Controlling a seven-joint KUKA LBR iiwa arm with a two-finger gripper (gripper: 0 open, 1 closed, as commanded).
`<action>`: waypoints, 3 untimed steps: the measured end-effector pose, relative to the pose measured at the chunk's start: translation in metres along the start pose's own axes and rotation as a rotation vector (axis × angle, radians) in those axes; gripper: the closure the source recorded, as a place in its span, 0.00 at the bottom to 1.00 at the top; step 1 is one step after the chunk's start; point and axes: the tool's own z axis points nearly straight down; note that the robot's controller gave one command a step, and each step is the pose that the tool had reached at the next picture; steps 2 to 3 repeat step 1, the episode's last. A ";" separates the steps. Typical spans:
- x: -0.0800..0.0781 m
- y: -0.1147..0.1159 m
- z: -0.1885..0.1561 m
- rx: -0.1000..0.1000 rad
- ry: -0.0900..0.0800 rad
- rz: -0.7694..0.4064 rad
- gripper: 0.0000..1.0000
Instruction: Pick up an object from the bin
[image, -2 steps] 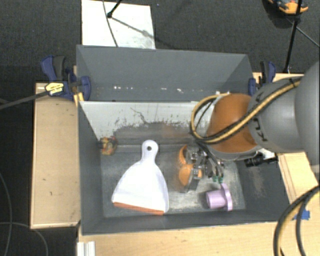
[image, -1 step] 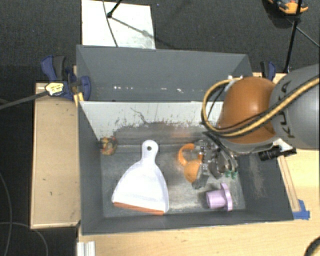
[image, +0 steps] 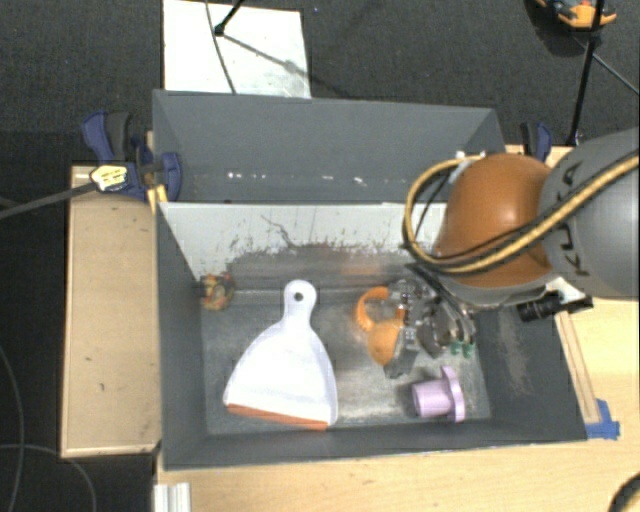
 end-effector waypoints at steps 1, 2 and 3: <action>-0.005 0.004 -0.022 0.001 0.003 0.004 1.00; -0.005 0.004 -0.022 0.001 0.003 0.004 1.00; -0.005 0.004 -0.022 0.001 0.003 0.004 1.00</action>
Offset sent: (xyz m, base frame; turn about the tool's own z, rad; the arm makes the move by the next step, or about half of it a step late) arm 0.0274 -0.0036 0.0626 0.0137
